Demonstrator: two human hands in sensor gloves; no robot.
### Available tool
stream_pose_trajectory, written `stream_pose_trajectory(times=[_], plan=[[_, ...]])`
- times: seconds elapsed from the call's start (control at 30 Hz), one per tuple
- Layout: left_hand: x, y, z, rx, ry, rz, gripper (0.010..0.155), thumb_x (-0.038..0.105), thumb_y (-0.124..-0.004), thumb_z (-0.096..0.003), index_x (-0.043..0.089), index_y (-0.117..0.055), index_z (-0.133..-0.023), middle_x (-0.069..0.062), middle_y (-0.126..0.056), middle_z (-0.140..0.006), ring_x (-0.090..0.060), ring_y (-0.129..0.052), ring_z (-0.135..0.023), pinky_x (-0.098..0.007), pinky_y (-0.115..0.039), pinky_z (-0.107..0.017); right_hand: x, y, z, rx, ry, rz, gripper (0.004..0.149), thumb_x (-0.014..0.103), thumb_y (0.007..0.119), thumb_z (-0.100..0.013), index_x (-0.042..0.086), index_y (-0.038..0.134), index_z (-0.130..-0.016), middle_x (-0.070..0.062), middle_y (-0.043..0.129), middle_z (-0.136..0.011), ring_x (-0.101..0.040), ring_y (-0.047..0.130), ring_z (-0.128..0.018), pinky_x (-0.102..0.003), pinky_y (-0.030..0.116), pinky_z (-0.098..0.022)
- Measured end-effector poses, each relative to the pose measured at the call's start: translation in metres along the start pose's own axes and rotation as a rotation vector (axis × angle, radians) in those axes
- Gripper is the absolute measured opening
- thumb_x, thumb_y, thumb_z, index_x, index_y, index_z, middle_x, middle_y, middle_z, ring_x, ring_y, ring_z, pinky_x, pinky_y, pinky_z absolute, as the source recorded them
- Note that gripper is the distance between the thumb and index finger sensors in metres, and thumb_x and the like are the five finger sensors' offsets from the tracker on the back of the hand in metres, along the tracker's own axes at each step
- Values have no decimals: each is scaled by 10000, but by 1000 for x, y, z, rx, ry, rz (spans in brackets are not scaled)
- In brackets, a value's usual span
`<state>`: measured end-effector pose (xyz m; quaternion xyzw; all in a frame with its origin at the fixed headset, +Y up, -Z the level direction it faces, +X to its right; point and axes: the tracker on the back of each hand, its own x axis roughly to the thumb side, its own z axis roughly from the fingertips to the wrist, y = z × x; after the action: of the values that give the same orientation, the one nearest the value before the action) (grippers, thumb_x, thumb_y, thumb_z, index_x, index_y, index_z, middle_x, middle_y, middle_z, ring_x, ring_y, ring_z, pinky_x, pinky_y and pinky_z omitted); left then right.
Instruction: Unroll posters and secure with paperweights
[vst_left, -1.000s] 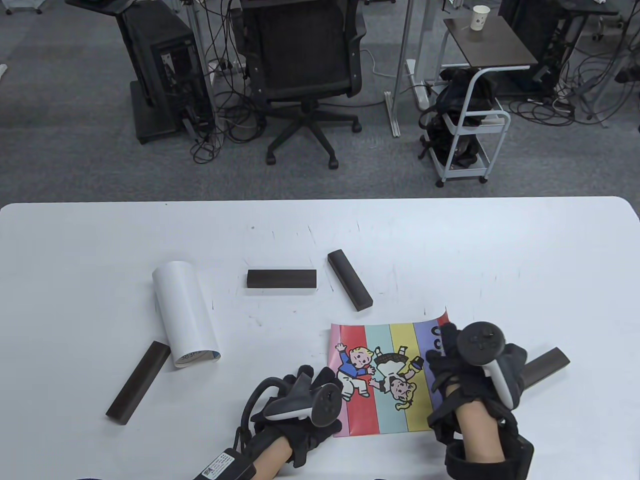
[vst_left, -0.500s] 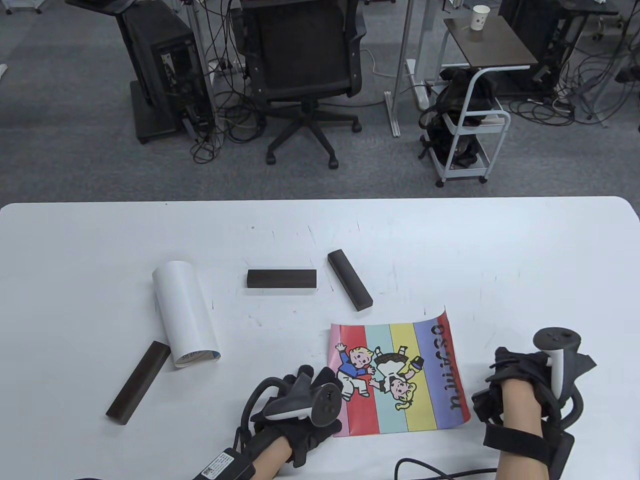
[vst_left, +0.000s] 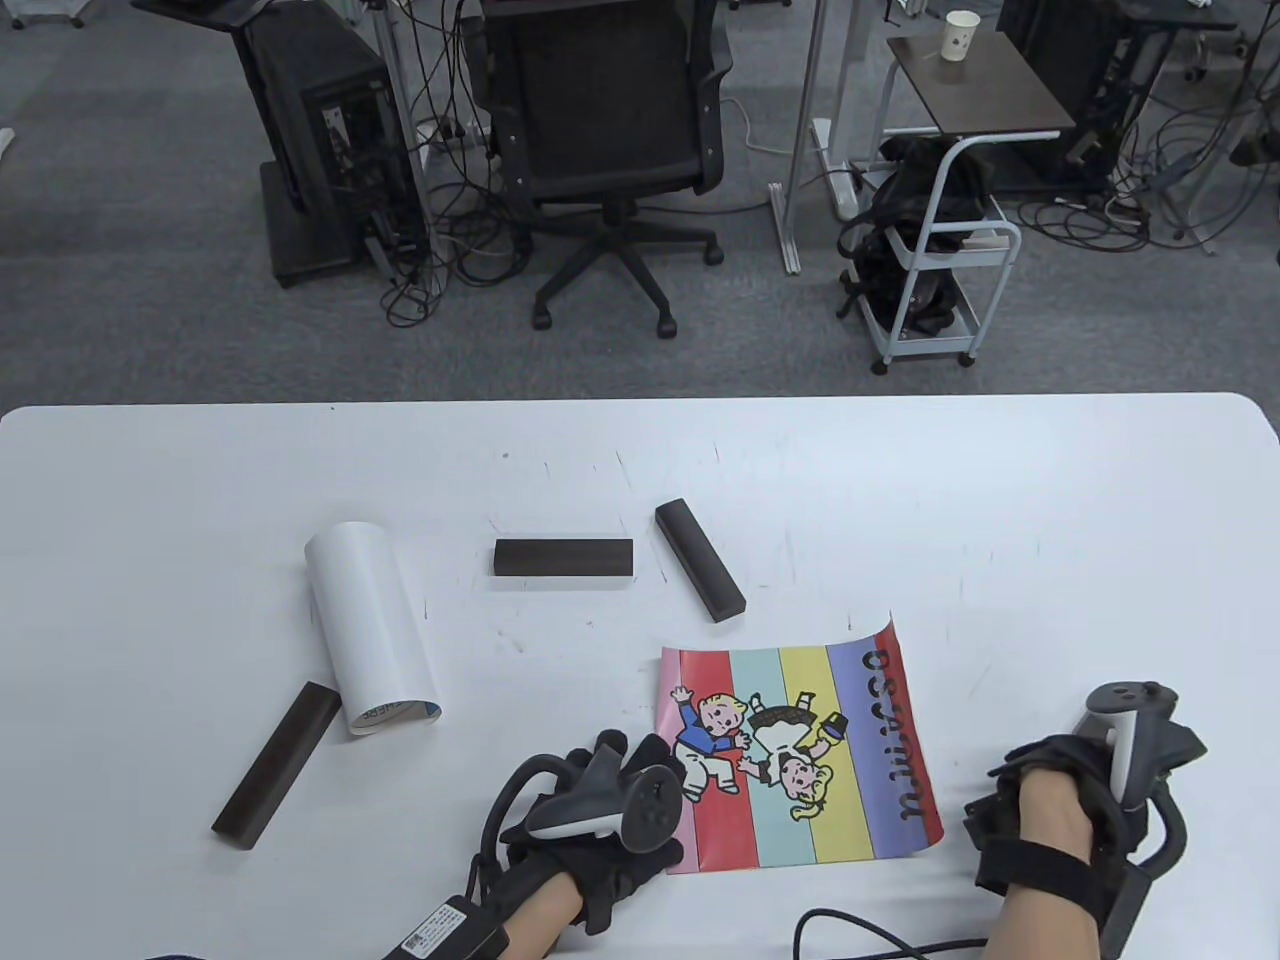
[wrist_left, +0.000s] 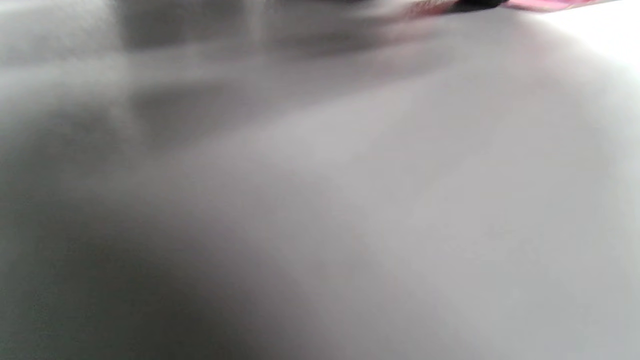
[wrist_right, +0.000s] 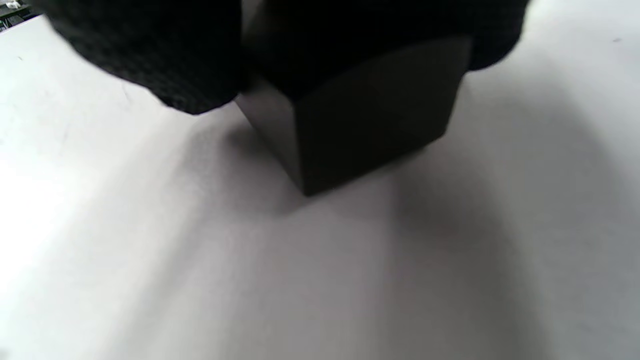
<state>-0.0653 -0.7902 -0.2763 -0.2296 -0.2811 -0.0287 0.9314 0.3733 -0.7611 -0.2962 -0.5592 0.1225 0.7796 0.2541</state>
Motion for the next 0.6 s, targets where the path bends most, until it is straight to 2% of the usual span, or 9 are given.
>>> stream_pose_trajectory(times=[0.03,0.07,0.17,0.23,0.33,0.43,0.5,0.6], plan=[[0,0,0,0,0,0,734,603,-553,-522,270,-254,-1104,-30,-169,-1175,-479,-210,-1080,-652,-376,-742,-1,-3,1,21,-19,-45,782,438,843,-405,-2,459,-924,-260,636,-816,-393,803,-550,-407,747,-333],[0,0,0,0,0,1,732,603,-552,-523,271,-254,-1103,-29,-170,-1175,-477,-210,-1080,-651,-376,-742,-1,-6,4,35,-45,-79,772,365,860,-374,-6,464,-923,-265,638,-816,-400,800,-547,-414,743,-331],[0,0,0,-1,0,1,732,603,-551,-523,272,-253,-1103,-28,-170,-1174,-477,-208,-1080,-652,-375,-743,10,-24,21,46,-172,-153,768,320,873,-364,-8,465,-925,-274,629,-820,-421,779,-552,-435,723,-338],[0,0,0,-2,-1,2,732,603,-551,-524,271,-252,-1104,-28,-168,-1175,-476,-207,-1081,-651,-374,-743,25,-37,42,44,-299,-165,767,309,879,-362,-5,467,-928,-276,627,-823,-427,770,-555,-442,712,-342],[0,0,0,-2,0,1,732,604,-550,-523,272,-251,-1103,-28,-167,-1175,-476,-205,-1081,-651,-373,-743,49,-49,85,12,-544,-115,765,312,883,-357,1,480,-929,-271,640,-820,-425,776,-550,-439,714,-338],[0,0,0,-2,0,2,732,605,-549,-523,274,-249,-1103,-27,-166,-1175,-475,-205,-1081,-650,-373,-744,67,-44,128,-36,-739,-2,764,327,883,-353,4,497,-927,-264,659,-815,-414,791,-539,-427,724,-330],[0,0,0,-3,0,2,733,604,-549,-524,271,-248,-1104,-28,-165,-1175,-476,-204,-1080,-650,-372,-743,73,-33,147,-53,-811,90,763,340,879,-353,5,502,-926,-260,669,-810,-405,801,-532,-417,733,-324],[0,0,0,-4,0,2,733,605,-546,-524,273,-245,-1104,-27,-162,-1175,-476,-202,-1081,-650,-370,-744,75,-12,160,-51,-861,183,762,346,877,-354,5,505,-925,-258,673,-809,-401,804,-529,-413,735,-321]])
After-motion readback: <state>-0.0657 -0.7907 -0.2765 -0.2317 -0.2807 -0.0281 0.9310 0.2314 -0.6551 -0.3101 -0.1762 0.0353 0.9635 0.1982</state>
